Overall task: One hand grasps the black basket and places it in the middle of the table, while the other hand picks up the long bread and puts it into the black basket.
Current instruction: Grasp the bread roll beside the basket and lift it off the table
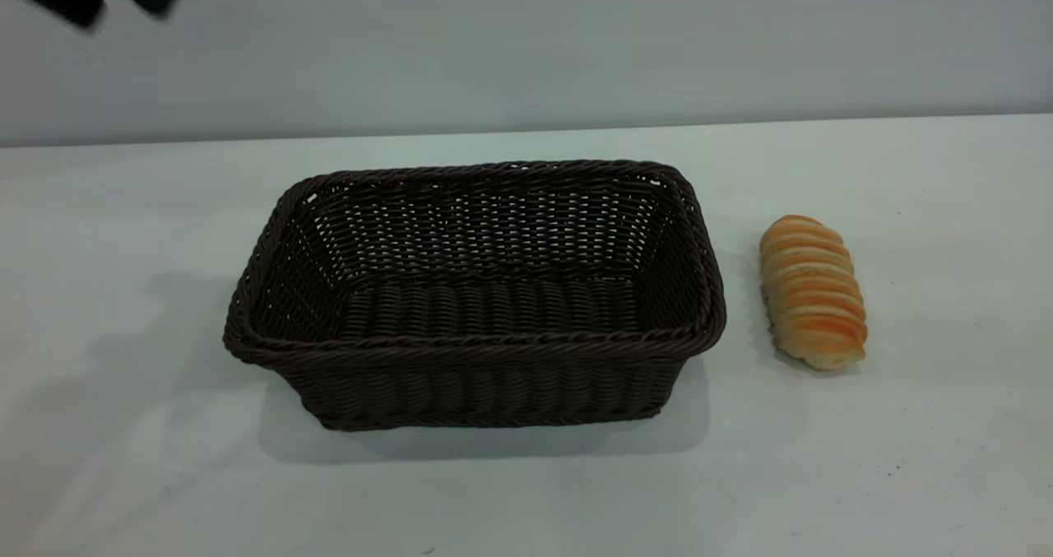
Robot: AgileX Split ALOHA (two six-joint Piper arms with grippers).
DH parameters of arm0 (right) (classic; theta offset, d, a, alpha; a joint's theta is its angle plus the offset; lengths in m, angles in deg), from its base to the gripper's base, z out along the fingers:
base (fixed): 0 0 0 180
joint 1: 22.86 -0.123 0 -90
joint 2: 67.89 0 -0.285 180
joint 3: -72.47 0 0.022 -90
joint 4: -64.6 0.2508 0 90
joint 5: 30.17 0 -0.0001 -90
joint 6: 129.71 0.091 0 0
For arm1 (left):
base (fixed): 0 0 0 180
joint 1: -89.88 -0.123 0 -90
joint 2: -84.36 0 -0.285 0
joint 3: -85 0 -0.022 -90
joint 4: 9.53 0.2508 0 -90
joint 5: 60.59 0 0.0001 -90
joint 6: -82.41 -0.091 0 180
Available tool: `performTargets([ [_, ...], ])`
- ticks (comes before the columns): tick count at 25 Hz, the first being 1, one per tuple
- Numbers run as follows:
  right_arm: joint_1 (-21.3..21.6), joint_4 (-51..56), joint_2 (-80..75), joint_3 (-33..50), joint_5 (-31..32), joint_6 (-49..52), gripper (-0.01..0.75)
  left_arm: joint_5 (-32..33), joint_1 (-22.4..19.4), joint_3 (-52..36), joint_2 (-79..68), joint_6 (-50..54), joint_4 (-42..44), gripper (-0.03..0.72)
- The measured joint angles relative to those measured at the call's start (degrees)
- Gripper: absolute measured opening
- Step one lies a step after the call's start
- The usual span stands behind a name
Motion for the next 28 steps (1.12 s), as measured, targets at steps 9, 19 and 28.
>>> performTargets([
  [9, 0.0, 21.4, -30.5, -9.3, -12.9, -20.0, 0.508, 6.9, 0.0, 0.0, 10.3, -1.8, 0.3, 0.553],
  [19, 0.0, 32.6, -57.3, -22.5, -19.1, -33.1, 0.508, 12.7, 0.0, -0.1, 14.2, -6.6, 0.3, 0.553],
  [28, -1.6, 47.3, -73.8, -26.9, -20.7, -49.5, 0.469, 15.3, 0.0, -0.1, 14.5, -6.7, -0.3, 0.553],
])
